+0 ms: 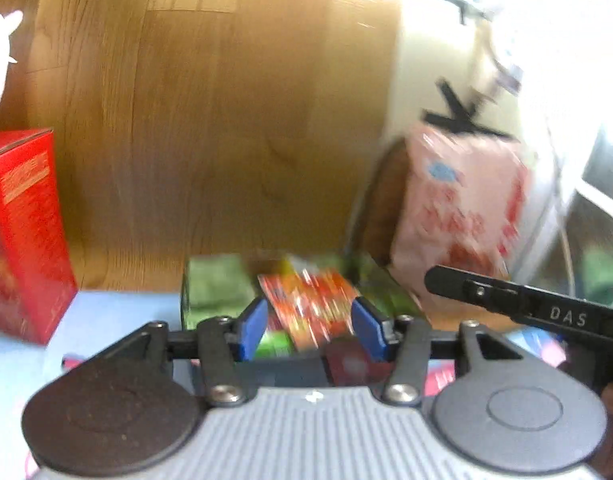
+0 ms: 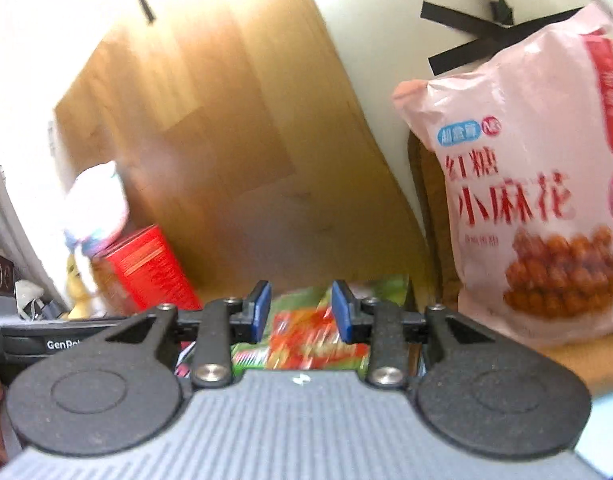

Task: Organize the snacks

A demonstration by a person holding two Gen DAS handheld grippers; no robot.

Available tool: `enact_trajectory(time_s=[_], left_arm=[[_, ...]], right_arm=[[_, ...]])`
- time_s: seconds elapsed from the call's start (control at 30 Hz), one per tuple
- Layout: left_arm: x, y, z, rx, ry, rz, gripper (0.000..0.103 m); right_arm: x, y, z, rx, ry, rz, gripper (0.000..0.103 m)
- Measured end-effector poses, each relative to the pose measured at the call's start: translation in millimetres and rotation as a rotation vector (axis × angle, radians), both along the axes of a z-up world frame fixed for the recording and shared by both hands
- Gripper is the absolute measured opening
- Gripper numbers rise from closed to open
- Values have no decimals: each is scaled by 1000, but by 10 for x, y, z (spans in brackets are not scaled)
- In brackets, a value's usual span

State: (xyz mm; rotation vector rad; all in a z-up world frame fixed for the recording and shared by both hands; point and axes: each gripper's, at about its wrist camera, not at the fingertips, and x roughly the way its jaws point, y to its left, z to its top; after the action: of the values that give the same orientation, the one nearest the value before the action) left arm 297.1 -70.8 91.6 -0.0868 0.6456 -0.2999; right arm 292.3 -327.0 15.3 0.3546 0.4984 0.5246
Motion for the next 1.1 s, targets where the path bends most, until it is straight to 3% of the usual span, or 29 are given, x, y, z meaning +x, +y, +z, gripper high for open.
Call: enact_trajectory(time_s=[0.17,0.33,0.53,0.6,0.67,0.8,1.1], left_arm=[[-608,-178,-315,51,66,7,65],[-1142,-189,-531,77,101,56,89],[-1677,-148,-571,101,93,102,103],[-1829,-130,-566,113,85,131,103],[-1939,-118,-568,133,81,153,103],[-2070,-134,-615,193,105,185,103],[-2293,-123,-622,228,71,218,103]], right_arm=[[-720,43,-287,-70,24,-11,43],[-1266,94,-500,-80,110,-12,49],[-1847,125,-448,-51,122,-84,75],[-2056,135,-451,-37,110,-136,91],[-2221,148,-461,-25,101,-167,96],[-2365,226,-464,-50,107,-183,99],[-2482,308,-464,-52,118,-144,99]])
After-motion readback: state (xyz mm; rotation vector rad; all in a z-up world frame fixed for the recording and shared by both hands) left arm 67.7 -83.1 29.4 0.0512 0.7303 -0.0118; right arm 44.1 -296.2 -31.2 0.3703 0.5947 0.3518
